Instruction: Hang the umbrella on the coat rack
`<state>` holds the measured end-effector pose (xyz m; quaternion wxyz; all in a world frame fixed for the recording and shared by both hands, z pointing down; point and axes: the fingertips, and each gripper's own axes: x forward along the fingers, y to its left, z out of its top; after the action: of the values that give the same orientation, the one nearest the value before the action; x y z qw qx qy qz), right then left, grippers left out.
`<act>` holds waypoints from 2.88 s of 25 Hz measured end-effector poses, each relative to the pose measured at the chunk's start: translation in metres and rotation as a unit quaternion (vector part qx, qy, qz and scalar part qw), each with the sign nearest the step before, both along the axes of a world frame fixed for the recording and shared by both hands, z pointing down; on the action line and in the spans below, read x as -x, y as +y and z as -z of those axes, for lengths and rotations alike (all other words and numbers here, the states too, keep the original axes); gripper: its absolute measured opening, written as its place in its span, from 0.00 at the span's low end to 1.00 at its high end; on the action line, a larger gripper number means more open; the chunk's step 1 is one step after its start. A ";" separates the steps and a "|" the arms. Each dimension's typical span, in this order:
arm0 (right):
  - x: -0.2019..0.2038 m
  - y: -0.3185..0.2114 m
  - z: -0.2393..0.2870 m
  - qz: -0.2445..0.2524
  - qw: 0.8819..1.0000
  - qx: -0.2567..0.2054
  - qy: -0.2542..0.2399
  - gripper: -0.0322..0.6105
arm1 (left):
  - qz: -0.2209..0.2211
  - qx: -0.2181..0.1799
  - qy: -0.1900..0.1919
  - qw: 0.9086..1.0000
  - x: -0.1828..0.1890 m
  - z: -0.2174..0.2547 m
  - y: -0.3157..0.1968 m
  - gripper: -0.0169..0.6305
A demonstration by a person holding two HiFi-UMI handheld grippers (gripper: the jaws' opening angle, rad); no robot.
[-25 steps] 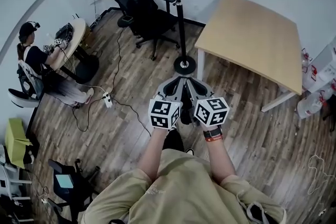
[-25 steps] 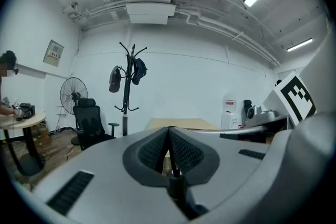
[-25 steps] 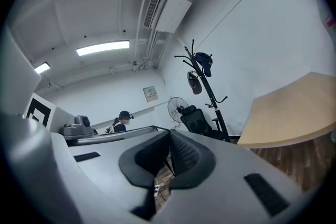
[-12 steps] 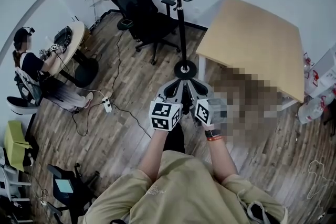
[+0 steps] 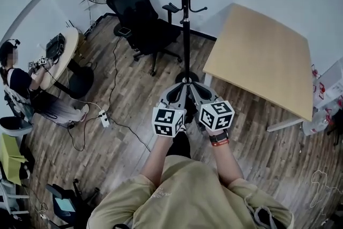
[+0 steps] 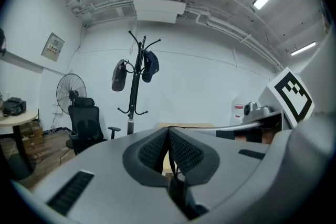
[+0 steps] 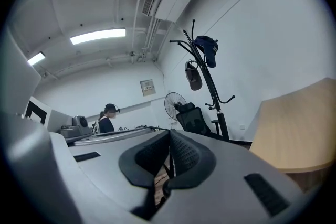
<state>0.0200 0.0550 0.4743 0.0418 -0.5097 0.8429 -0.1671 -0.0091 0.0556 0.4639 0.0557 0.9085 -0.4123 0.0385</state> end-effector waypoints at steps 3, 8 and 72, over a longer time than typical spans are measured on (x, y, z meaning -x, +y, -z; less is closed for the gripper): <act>0.009 -0.051 -0.004 0.004 1.000 0.012 0.011 0.08 | -0.001 0.020 0.006 1.000 0.009 -0.004 -0.055 0.06; 0.003 -0.133 -0.006 -0.005 1.000 0.026 0.011 0.08 | -0.009 0.030 0.008 0.999 0.002 -0.004 -0.138 0.06; -0.089 -0.562 -0.057 -0.036 0.996 0.075 0.022 0.08 | -0.056 0.074 -0.012 0.996 -0.084 -0.059 -0.572 0.06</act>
<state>0.1089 -0.5065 0.5316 -0.0090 -0.5453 0.8097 -0.2165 0.0744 -0.5166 0.5227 0.1159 0.9231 -0.3574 0.0826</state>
